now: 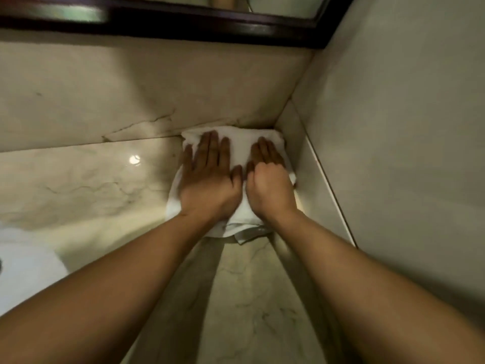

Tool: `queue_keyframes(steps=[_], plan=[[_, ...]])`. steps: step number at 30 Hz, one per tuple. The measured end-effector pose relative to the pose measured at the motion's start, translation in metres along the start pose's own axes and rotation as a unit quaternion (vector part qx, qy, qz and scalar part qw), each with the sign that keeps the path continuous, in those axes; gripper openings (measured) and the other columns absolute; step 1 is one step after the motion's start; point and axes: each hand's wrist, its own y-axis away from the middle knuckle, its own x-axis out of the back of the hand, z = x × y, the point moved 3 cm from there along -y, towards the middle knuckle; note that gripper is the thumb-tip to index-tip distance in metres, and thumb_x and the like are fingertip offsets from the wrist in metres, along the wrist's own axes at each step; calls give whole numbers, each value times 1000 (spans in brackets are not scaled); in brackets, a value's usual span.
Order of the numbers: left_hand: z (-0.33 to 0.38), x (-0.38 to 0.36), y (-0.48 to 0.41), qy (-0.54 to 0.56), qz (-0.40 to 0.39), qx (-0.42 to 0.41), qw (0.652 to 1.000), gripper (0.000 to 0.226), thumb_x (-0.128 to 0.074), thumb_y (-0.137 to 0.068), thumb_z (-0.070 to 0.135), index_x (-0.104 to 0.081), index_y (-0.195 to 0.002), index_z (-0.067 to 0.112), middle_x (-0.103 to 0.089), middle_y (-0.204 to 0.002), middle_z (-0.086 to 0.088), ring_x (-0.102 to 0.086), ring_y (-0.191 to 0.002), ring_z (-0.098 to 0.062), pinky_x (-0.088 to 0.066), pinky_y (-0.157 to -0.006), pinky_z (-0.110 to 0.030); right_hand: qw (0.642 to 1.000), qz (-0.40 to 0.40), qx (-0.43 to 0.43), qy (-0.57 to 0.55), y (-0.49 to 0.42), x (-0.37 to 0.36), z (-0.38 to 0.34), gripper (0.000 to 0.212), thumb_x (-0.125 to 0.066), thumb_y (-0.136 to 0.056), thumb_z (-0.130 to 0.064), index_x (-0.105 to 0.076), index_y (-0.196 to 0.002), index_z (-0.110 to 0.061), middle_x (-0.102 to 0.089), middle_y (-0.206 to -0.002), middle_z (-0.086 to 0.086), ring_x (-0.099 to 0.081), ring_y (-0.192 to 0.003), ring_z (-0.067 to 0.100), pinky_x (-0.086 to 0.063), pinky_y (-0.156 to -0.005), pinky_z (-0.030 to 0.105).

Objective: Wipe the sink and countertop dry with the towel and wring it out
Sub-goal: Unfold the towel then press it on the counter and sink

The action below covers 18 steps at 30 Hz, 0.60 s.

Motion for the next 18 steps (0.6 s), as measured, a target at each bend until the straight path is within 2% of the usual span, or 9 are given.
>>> queue_keyframes(steps=[6, 10, 15, 18], plan=[[10, 0, 28, 9, 40, 10, 999, 71, -23, -103, 48, -21, -163, 10, -16, -171, -18, -11, -159, -30, -7, -127, -55, 998, 45, 30, -22, 20, 1, 7, 63, -26, -101, -33, -40, -153, 0, -38, -161, 17, -34, -151, 28, -31, -123, 41], [39, -3, 83, 17, 17, 24, 999, 72, -20, -106, 51, -11, -164, 9, -5, -172, -17, -2, -160, -30, -3, -127, -56, 998, 29, 31, -54, 77, -2, 26, 59, -31, -105, -31, -32, -159, -7, -29, -167, 10, -24, -155, 20, -19, -128, 38], [71, -8, 169, 28, -47, 3, 998, 76, -15, -106, 52, 7, -163, 6, 12, -171, -19, 12, -159, -32, -3, -126, -58, 995, 53, 16, -89, 177, -14, 47, 55, -33, -106, -28, -37, -157, -7, -34, -165, 9, -25, -155, 18, -25, -125, 46], [83, -10, 219, 42, -71, -30, 996, 76, -16, -106, 51, 8, -162, 5, 14, -170, -21, 13, -158, -35, -2, -126, -59, 995, 29, -32, -91, 238, -18, 48, 57, -33, -107, -31, -24, -162, -18, -22, -170, -1, -15, -157, 10, -19, -128, 44]])
